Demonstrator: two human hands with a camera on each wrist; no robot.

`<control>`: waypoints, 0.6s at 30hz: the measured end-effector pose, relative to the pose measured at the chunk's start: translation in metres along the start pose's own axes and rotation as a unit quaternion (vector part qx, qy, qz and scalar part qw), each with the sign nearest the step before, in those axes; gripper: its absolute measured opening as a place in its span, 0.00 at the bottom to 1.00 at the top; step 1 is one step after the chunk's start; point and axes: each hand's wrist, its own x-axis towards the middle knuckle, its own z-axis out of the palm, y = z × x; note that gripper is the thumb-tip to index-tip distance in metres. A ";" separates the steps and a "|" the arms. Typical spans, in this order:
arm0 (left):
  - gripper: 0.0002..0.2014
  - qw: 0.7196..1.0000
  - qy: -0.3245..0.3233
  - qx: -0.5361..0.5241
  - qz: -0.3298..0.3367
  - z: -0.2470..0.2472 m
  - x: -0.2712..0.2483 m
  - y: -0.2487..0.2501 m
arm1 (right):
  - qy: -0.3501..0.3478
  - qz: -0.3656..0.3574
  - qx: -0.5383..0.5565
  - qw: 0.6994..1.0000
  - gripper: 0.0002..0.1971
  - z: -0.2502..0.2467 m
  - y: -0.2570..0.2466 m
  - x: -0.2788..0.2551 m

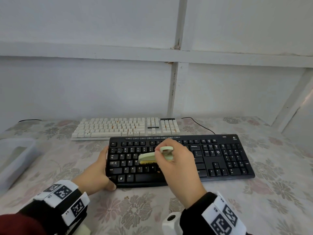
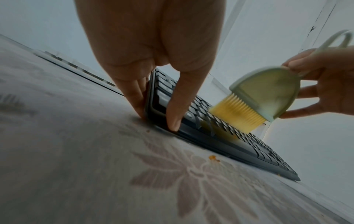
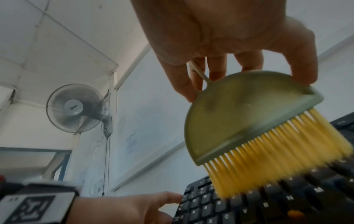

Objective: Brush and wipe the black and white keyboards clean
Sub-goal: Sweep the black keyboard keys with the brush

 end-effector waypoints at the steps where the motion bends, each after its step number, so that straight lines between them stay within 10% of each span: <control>1: 0.64 1.000 0.000 0.002 0.001 0.000 0.000 0.001 | -0.003 0.001 0.021 1.000 0.09 -0.002 0.000 0.000; 18: 0.62 1.000 0.009 0.020 -0.010 0.000 -0.001 0.002 | 0.000 0.032 0.036 0.999 0.12 -0.036 0.035 -0.005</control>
